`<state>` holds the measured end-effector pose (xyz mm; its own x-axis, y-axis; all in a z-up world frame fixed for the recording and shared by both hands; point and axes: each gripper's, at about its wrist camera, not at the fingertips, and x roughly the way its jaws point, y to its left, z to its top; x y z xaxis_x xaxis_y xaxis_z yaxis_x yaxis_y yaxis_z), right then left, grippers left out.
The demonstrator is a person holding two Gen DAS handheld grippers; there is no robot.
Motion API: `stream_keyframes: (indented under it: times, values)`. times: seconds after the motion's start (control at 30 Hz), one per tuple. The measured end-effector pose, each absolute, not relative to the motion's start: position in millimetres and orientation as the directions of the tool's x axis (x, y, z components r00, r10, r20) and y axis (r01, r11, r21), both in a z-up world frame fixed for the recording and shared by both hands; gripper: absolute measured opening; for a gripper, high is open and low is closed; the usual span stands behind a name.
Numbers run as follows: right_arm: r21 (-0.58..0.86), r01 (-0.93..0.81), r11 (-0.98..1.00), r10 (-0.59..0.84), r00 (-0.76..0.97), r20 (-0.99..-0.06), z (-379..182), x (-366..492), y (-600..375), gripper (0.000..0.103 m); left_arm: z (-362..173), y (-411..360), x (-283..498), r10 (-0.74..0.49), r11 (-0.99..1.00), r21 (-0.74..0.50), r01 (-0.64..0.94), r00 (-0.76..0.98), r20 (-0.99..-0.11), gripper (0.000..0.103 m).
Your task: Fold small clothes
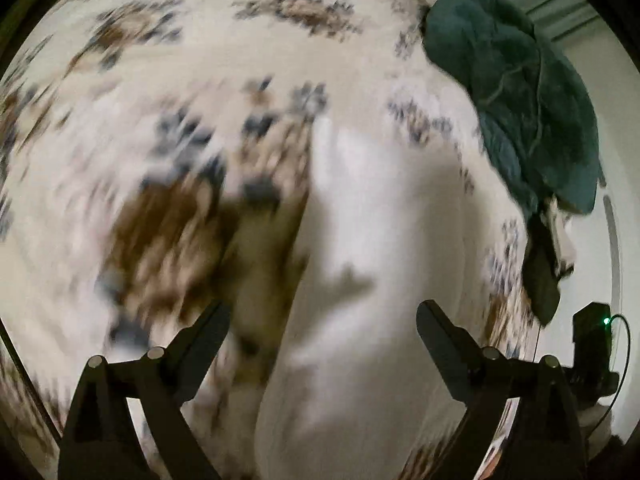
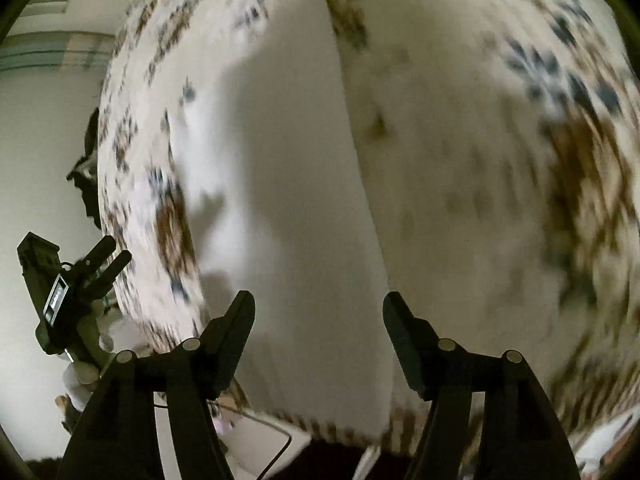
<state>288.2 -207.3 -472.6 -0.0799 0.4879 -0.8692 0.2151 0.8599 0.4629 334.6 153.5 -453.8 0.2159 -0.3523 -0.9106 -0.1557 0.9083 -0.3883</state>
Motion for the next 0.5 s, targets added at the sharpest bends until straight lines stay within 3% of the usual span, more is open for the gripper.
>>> stream_keyframes:
  times: [0.27, 0.37, 0.4, 0.43, 0.47, 0.5]
  values:
    - [0.426, 0.297, 0.855, 0.492, -0.2, -0.847, -525.3, 158.3, -209.8, 0.068, -528.2, 137.8, 191.6, -0.344, 0.895, -0.317, -0.313, -0.032, -0.938, 0.095]
    - [0.426, 0.302, 0.853, 0.5, -0.239, -0.833, -558.7, 125.8, -198.4, 0.068, -550.3, 124.4, 162.5, -0.378, 0.883, -0.338, -0.326, -0.065, -0.923, 0.086]
    - [0.43, 0.31, 0.848, 0.507, -0.242, -0.827, -568.8, 118.2, -194.5, 0.068, -553.0, 120.4, 156.8, -0.39, 0.877, -0.351, -0.328, -0.059, -0.919, 0.065]
    - [0.435, 0.323, 0.841, 0.517, -0.239, -0.822, -578.4, 114.7, -189.7, 0.066, -555.1, 116.8, 153.6, -0.393, 0.876, -0.355, -0.327, -0.057, -0.918, 0.034]
    - [0.446, 0.338, 0.828, 0.532, -0.228, -0.815, -585.6, 110.3, -188.4, 0.062, -556.5, 112.6, 151.7, -0.385, 0.881, -0.348, -0.321, -0.057, -0.921, 0.018]
    - [0.462, 0.355, 0.813, 0.551, -0.212, -0.807, -592.1, 106.2, -186.8, 0.033, -555.3, 109.3, 150.2, -0.368, 0.888, -0.336, -0.315, -0.047, -0.929, 0.006]
